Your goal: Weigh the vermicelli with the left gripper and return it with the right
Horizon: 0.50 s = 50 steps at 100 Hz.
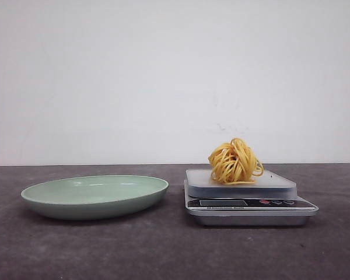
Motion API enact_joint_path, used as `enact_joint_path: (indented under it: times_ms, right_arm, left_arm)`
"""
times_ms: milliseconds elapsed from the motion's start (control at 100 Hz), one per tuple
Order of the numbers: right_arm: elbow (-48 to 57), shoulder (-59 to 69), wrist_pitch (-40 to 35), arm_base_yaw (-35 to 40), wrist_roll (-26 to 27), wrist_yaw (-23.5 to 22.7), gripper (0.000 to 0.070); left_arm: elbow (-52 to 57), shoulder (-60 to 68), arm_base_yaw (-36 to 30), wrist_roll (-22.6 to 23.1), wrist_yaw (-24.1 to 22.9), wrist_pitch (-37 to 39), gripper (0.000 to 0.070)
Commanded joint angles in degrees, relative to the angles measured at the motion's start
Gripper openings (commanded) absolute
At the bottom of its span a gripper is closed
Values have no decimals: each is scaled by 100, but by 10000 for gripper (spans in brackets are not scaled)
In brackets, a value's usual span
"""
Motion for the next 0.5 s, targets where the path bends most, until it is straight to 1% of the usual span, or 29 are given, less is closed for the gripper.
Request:
enact_joint_path:
  times_ms: [0,140,310,380,490]
  right_arm:
    - [92,15,2,4,-39,-44,454]
    - [92,15,-24,4,-94,-59,454]
    - [92,15,-33,24,-153,-55,454]
    - [92,15,-31,63,-181,-50,454]
    - [92,17,-33,111,-199,-50,454]
  left_arm:
    - [57,-387,-87,166,-127,-363,274]
    - [42,-1276,-195,72,-264,-1097,272]
    - [-35,-2205,-210,-203,-861,-2063,272]
    - [-201,-2614,-208,-358,-1019,-2282,271]
    - [-688,-3270,-201,-682,-1084,-2393,271]
